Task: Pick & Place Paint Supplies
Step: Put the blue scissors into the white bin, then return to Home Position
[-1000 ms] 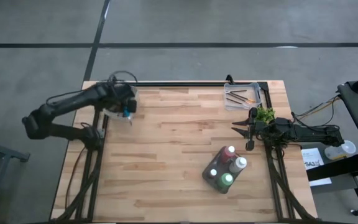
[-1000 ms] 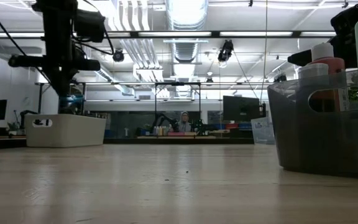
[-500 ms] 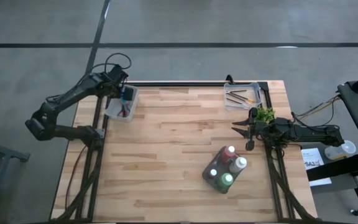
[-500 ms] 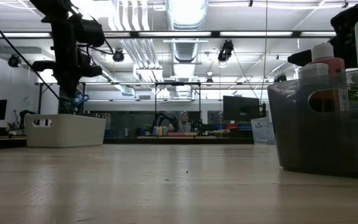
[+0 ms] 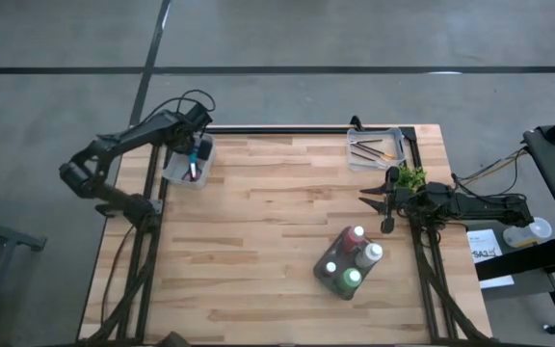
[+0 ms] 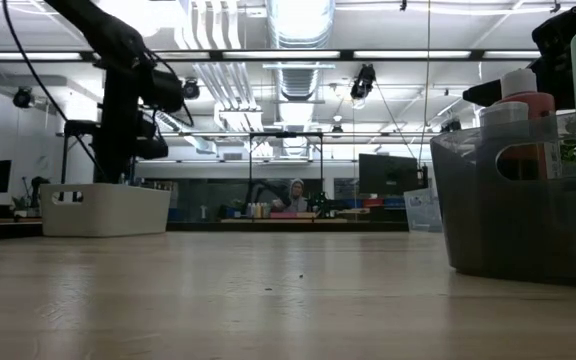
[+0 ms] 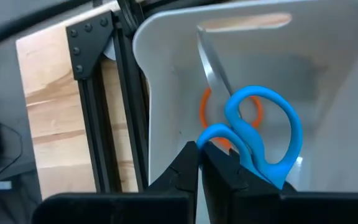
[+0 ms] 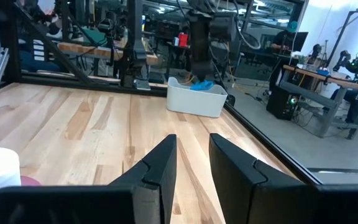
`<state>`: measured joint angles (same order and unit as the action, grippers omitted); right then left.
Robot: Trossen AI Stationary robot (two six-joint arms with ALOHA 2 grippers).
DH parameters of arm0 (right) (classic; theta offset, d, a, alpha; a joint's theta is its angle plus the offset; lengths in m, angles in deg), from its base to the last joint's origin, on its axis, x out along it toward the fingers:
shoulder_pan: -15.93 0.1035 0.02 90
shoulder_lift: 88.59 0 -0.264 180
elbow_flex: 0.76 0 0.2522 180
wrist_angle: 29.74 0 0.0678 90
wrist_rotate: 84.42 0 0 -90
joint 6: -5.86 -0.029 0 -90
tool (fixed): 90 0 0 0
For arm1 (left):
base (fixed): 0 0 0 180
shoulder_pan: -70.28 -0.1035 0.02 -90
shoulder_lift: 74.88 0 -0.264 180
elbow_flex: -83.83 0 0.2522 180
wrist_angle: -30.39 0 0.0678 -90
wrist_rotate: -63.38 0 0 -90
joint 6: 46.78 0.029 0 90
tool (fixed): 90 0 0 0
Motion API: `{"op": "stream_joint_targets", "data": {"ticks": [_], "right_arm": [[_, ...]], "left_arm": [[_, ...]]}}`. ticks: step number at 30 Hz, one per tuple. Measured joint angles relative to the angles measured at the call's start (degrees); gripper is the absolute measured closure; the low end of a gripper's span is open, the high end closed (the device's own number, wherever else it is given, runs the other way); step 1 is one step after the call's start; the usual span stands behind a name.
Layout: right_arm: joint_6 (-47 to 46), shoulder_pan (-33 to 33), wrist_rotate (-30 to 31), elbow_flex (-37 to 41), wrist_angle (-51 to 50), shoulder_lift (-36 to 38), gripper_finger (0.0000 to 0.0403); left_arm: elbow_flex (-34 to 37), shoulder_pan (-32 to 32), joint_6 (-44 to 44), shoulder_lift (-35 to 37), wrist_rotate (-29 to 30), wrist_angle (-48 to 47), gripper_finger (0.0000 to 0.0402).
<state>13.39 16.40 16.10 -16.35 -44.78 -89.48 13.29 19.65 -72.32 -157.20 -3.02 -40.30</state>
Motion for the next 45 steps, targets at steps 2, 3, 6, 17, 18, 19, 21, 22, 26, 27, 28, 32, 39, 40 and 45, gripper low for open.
{"op": "stream_joint_targets", "data": {"ticks": [2,3,6,17,18,19,21,22,26,27,28,32,39,40,45], "right_arm": [[0.00,0.02,0.02,0.00,0.00,0.00,0.0312],[0.00,0.01,0.00,0.00,0.00,0.00,0.0312],[0.00,0.02,0.00,0.00,0.00,0.00,0.0312],[0.00,0.01,0.00,0.00,0.00,0.00,0.0312],[0.00,0.01,0.00,0.00,-0.01,0.00,0.0312],[0.00,0.01,0.01,0.00,-0.01,0.00,0.0312],[0.00,0.01,0.01,0.00,-0.02,0.00,0.0312],[0.00,0.00,0.02,0.00,-0.02,0.00,0.0312],[0.00,0.02,0.00,0.00,-0.02,0.00,0.0312],[0.00,0.02,0.00,0.00,0.00,0.00,0.0312],[0.00,0.01,0.01,0.00,-0.02,0.00,0.0312],[0.00,0.02,0.00,0.00,0.00,-0.02,0.0312],[0.00,0.01,0.01,0.00,-0.01,0.00,0.0312],[0.00,0.02,0.00,0.00,0.00,0.00,0.0312],[0.00,0.02,0.00,0.00,-0.01,0.00,0.0312]], "left_arm": [[0.00,-0.12,0.09,-1.79,0.00,0.08,0.0387],[0.00,-0.15,0.09,-2.73,-0.02,0.16,0.0387],[0.01,-0.15,0.12,-5.11,-0.06,0.43,0.0387],[0.04,-0.13,0.26,-6.77,-1.50,2.36,0.0387],[0.04,-0.13,0.26,-6.76,-1.70,2.62,0.0387],[0.04,-0.13,0.26,-6.76,-1.73,2.77,0.0387],[0.05,-0.13,0.60,-6.76,-1.73,2.90,0.0385],[0.04,-0.13,1.16,-6.76,-1.75,3.19,0.0381],[0.05,-0.13,1.60,-6.76,-1.75,3.37,0.0350],[0.07,-0.13,1.60,-6.76,-1.75,3.34,0.0340],[0.07,-0.13,1.60,-6.76,-1.75,3.37,0.0330],[0.07,-0.13,1.30,-6.75,-1.77,3.37,0.0305],[0.09,0.16,1.12,-6.59,-4.25,3.34,0.0301],[0.09,0.40,1.12,-6.48,-5.12,3.34,0.0301],[0.11,1.97,0.50,-3.87,-5.84,3.32,0.0301]]}}
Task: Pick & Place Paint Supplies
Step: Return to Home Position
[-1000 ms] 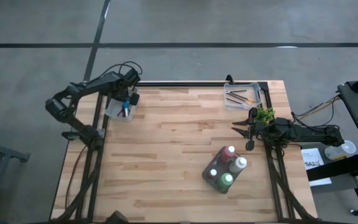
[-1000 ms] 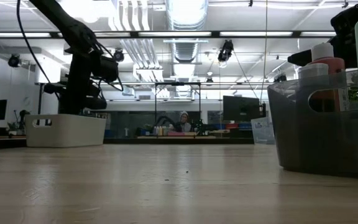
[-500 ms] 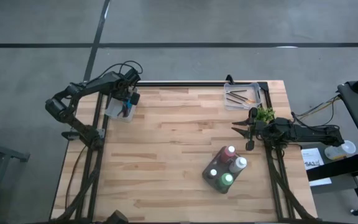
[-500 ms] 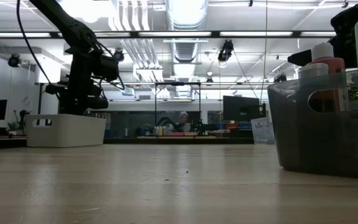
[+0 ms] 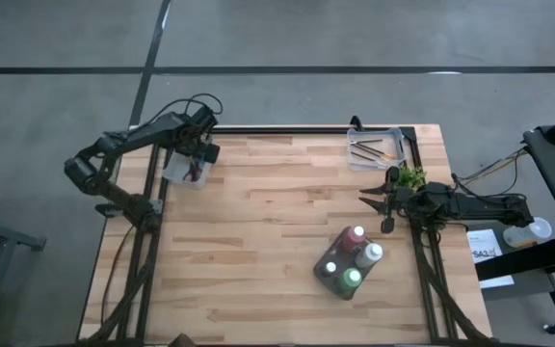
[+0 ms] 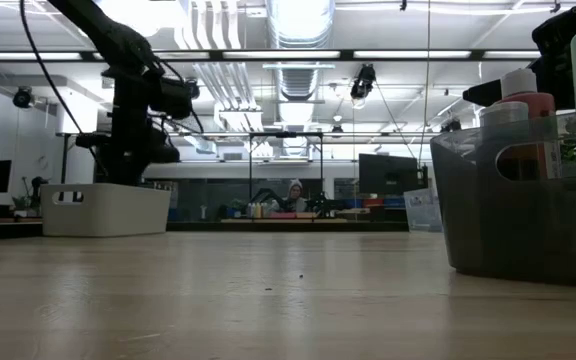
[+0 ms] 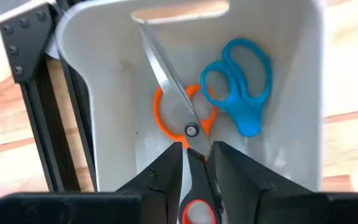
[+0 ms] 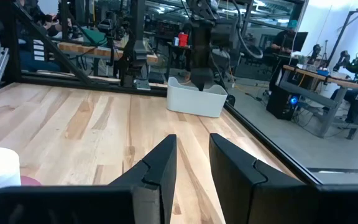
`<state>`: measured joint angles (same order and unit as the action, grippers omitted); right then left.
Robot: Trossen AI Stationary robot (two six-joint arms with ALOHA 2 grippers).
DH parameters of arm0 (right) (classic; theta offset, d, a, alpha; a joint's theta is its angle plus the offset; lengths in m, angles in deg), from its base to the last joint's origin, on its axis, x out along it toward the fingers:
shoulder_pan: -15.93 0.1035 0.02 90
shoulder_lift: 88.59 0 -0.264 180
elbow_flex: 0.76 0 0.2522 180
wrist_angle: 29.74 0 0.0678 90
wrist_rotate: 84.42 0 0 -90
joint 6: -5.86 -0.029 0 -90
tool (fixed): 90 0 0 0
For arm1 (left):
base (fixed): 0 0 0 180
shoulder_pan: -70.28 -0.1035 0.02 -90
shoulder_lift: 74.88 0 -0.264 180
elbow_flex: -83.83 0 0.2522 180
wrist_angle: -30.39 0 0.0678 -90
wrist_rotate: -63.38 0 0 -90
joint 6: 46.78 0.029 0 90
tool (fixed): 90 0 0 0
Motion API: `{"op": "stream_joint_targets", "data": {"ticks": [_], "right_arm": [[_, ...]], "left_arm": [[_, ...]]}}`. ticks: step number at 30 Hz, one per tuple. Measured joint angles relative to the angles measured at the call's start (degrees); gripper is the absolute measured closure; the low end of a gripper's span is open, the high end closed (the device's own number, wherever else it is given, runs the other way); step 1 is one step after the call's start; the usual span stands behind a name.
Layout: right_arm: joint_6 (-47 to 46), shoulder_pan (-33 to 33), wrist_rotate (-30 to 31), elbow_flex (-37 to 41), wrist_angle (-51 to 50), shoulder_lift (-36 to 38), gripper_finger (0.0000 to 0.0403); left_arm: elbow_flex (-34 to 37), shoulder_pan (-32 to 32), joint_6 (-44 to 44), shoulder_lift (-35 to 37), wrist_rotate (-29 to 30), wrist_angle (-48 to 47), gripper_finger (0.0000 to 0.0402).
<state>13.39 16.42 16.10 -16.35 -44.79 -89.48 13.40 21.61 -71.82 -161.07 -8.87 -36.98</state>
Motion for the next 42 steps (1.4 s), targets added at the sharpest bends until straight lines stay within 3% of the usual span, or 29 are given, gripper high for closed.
{"op": "stream_joint_targets", "data": {"ticks": [9,19,25,32,38,42], "right_arm": [[0.00,-0.02,0.00,0.00,0.01,0.00,0.0312],[0.00,-0.02,0.01,0.00,0.00,-0.02,0.0312],[0.00,-0.02,0.00,0.00,-0.01,-0.02,0.0312],[0.00,-0.02,0.02,0.00,0.01,-0.02,0.0312],[0.00,0.00,0.00,0.00,0.01,-0.02,0.0312],[0.00,0.00,0.01,0.00,0.01,-0.02,0.0312]], "left_arm": [[0.00,5.16,-2.59,12.70,0.01,0.12,0.0301],[0.00,19.80,-1.69,24.58,0.13,8.77,0.0301],[1.50,30.83,2.85,26.17,0.23,18.05,0.0301],[7.46,43.60,9.21,26.14,0.66,35.51,0.0308],[13.54,49.15,15.25,26.14,0.62,48.29,0.0326],[17.50,49.75,19.25,26.56,-5.05,54.49,0.0328]]}}
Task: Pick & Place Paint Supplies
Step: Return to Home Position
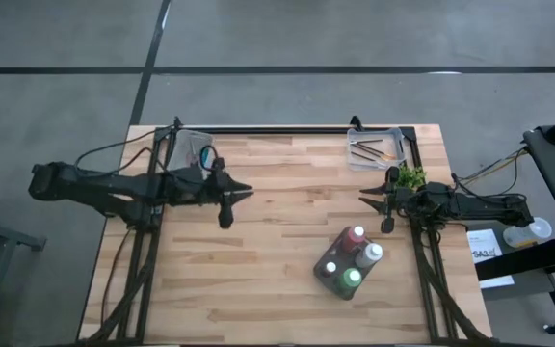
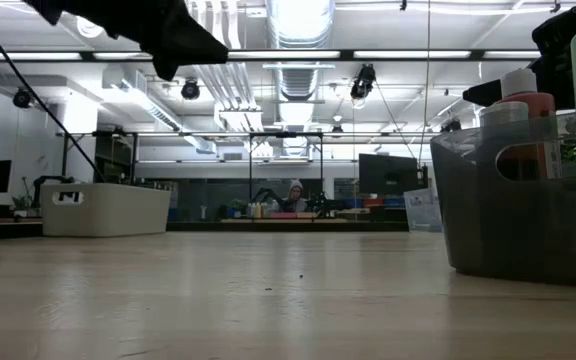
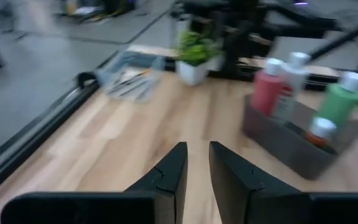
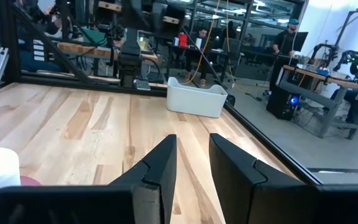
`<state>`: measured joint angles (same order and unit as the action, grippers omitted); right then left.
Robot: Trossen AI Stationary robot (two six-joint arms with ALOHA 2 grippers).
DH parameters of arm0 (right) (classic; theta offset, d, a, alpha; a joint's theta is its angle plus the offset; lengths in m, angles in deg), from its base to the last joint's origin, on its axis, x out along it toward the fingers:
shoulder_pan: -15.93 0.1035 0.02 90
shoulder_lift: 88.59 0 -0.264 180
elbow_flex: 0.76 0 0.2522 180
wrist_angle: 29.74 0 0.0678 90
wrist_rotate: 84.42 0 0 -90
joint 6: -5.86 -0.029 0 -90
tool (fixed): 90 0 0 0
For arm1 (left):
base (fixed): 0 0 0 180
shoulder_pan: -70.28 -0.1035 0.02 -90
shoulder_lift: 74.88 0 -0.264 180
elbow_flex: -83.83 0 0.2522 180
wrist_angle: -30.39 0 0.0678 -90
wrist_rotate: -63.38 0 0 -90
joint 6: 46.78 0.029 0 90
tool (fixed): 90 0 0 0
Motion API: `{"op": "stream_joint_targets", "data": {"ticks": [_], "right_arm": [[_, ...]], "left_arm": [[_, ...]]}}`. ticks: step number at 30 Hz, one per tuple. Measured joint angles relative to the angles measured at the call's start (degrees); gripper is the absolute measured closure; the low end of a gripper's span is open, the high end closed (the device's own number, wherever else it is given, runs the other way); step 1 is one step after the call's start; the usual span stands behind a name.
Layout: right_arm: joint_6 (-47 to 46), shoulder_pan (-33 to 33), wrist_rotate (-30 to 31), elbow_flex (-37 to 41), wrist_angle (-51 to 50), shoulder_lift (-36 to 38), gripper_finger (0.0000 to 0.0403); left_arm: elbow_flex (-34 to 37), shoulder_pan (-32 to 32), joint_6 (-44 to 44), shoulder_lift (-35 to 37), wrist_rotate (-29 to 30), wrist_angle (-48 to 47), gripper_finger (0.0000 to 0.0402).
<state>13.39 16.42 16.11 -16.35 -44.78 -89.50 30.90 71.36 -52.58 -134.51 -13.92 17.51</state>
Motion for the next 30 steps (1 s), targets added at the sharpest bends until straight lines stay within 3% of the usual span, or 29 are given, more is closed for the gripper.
{"op": "stream_joint_targets", "data": {"ticks": [5,11,24,30], "right_arm": [[0.00,0.00,0.00,0.00,0.01,0.00,0.0312],[0.00,0.00,-0.01,0.00,0.01,0.00,0.0312],[0.00,-0.01,-0.01,0.00,0.01,0.00,0.0312],[0.00,-0.01,-0.04,0.00,0.01,0.02,0.0312]], "left_arm": [[7.45,0.00,3.26,3.04,-4.95,11.24,0.0329],[19.13,0.00,6.31,11.23,-6.83,23.45,0.0329],[38.12,0.00,9.74,31.86,-10.87,34.53,0.0329],[38.91,0.11,11.92,38.32,-12.95,31.35,0.0329]]}}
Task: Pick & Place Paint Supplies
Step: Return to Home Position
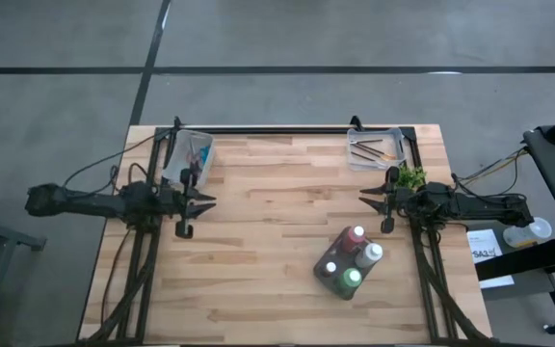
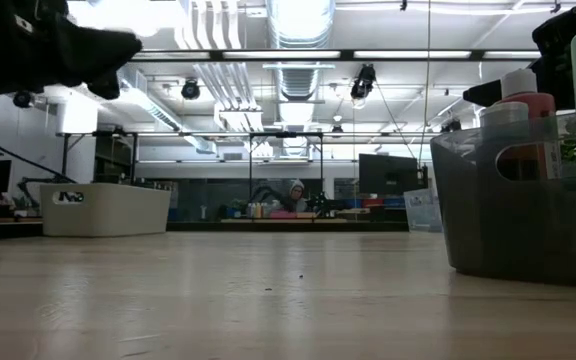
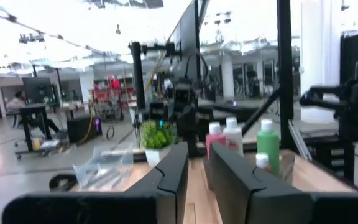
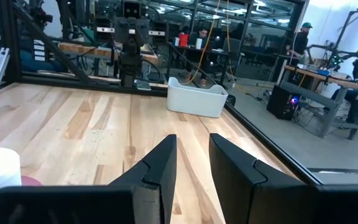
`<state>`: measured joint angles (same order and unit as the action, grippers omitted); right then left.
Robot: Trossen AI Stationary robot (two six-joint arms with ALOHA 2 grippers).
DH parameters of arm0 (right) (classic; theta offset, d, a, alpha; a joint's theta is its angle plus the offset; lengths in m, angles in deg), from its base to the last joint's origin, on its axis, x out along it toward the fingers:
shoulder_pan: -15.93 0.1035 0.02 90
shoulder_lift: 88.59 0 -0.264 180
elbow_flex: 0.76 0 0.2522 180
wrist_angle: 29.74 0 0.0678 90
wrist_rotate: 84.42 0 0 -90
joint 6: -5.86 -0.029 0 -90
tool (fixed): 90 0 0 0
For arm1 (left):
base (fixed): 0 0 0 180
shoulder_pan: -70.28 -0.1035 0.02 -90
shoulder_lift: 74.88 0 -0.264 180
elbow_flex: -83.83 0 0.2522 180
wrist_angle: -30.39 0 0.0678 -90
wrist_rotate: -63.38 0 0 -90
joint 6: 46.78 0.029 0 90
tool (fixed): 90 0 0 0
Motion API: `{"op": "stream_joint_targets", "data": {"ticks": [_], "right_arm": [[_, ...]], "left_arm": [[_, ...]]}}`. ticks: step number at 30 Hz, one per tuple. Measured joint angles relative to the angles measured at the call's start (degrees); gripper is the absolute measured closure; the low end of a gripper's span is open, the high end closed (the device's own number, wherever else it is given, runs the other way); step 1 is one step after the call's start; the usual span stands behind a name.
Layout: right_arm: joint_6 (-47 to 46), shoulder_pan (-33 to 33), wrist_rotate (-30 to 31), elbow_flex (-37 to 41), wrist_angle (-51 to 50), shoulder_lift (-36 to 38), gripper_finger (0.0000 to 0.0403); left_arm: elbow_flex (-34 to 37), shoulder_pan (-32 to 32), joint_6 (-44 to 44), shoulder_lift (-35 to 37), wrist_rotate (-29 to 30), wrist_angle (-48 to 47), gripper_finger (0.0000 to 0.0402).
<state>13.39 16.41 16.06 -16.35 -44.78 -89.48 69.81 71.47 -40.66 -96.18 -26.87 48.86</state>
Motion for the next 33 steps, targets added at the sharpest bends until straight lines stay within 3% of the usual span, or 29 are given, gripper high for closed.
{"op": "stream_joint_targets", "data": {"ticks": [7,15,25,33], "right_arm": [[0.00,0.01,0.04,0.00,0.00,0.00,0.0312],[0.00,0.01,0.04,0.00,0.00,0.00,0.0312],[0.00,0.01,-0.03,0.00,0.02,-0.28,0.0312],[0.00,0.00,-0.01,0.00,0.00,-0.35,0.0312]], "left_arm": [[0.00,0.00,4.11,8.25,-2.07,-5.44,0.0329],[0.07,0.00,10.14,21.51,-2.81,-22.31,0.0329],[-0.04,-0.01,7.50,21.30,5.62,-30.72,0.0329],[-0.04,-0.04,6.04,21.07,6.10,-30.69,0.0329]]}}
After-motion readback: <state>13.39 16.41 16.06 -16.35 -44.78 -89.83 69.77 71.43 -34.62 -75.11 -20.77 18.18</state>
